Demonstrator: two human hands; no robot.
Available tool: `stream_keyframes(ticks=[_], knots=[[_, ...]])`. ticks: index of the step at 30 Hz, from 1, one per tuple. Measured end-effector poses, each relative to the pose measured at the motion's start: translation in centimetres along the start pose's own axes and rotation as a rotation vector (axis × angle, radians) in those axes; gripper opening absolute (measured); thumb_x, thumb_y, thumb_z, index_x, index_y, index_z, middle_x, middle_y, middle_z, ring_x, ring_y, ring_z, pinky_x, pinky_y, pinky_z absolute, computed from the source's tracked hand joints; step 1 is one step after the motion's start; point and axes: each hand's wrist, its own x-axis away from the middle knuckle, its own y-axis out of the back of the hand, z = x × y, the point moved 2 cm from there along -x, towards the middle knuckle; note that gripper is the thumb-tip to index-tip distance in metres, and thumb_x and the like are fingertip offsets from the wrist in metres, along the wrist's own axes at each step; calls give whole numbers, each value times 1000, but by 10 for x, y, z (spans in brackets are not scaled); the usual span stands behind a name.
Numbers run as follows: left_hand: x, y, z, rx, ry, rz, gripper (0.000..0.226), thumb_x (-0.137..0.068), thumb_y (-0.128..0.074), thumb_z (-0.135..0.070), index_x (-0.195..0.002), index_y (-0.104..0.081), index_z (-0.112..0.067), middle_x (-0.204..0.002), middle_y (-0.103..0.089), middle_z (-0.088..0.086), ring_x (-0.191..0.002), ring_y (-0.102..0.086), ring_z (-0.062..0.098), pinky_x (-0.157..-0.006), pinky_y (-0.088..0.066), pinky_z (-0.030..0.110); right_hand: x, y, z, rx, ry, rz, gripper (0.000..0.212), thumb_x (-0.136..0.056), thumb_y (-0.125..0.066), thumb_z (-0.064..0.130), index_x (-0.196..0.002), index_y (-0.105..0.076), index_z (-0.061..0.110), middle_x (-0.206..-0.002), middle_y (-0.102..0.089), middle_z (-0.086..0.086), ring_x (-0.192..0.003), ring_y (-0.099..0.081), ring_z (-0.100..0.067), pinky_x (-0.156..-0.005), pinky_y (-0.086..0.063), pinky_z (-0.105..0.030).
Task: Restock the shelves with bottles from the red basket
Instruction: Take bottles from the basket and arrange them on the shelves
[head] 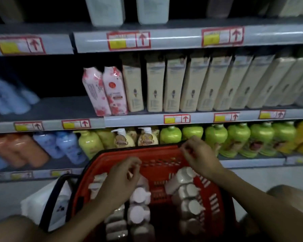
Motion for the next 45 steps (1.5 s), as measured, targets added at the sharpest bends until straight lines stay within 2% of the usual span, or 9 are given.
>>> stream_keyframes(ticks=[3, 8, 16, 22, 28, 33, 37, 42, 45], knots=[[20, -22, 23, -13, 54, 92, 31, -95, -62, -16, -96, -59, -47, -96, -66, -23, -82, -65, -1, -68, -52, 24, 2, -29, -17, 201, -27, 387, 31, -89, -52, 48, -97, -62, 21, -99, -62, -3, -94, -62, -28, -74, -50, -37], [-2, -41, 25, -9, 80, 151, 18, -96, -60, -22, -111, -62, -32, -92, -67, -14, -85, -64, 3, -68, -49, 21, 8, -62, -47, 498, -24, 628, 68, -88, -62, 46, -148, -36, 26, -149, -39, -6, -133, -45, -33, -103, -43, -39], [7, -59, 45, -22, 142, 274, 19, -91, -62, -19, -105, -63, -32, -90, -67, -17, -81, -63, 1, -68, -48, 17, 6, -81, -64, 656, -86, 810, 59, -87, -63, 23, -144, -44, 21, -144, -50, -5, -134, -47, -27, -105, -46, -39], [22, -64, 43, -19, 50, 355, 23, -91, -58, -24, -113, -57, -33, -102, -62, -16, -96, -59, 1, -83, -50, 23, -2, -88, -35, 539, -27, 691, 57, -78, -63, 43, -131, -56, 23, -138, -54, -6, -123, -56, -29, -96, -52, -40], [8, -60, 29, 23, -4, 268, 48, -83, -70, -33, -127, -50, -29, -114, -66, -13, -102, -64, 6, -84, -54, 30, -28, -39, 47, 356, -149, 258, 49, -71, -56, 62, -67, -61, 14, -67, -66, -7, -70, -65, -33, -62, -52, -34], [-4, -54, 22, 0, -7, 63, 77, -73, -79, -46, -138, -43, -26, -132, -52, -8, -119, -55, 12, -89, -53, 34, -34, -9, 97, 89, -379, 186, 40, -74, -71, 49, -83, -70, 10, -69, -70, -10, -70, -66, -24, -66, -54, -34], [-1, -55, 21, 155, 30, -34, 57, -76, -79, -26, -126, -52, -27, -111, -67, -12, -100, -64, 5, -78, -56, 36, -27, -13, 108, -29, -401, 226, 42, -86, -64, 45, -83, -73, 4, -60, -70, -12, -49, -61, -16, -47, -41, -24], [-20, -38, 24, 538, 297, 2, 60, -68, -90, -9, -116, -58, -26, -104, -75, -9, -94, -71, 2, -77, -58, 24, -37, 1, 95, -308, -459, 35, 49, -98, -49, 46, -87, -70, 2, -61, -68, -17, -43, -54, -15, -49, -39, -27], [-28, -24, 28, 732, 430, 8, 50, -70, -88, -18, -113, -64, -23, -95, -79, 0, -91, -76, 15, -86, -59, 40, -41, 11, 75, -349, -465, 37, 50, -98, -42, 58, -96, -70, 17, -64, -67, -9, -45, -57, -10, -52, -43, -28]])
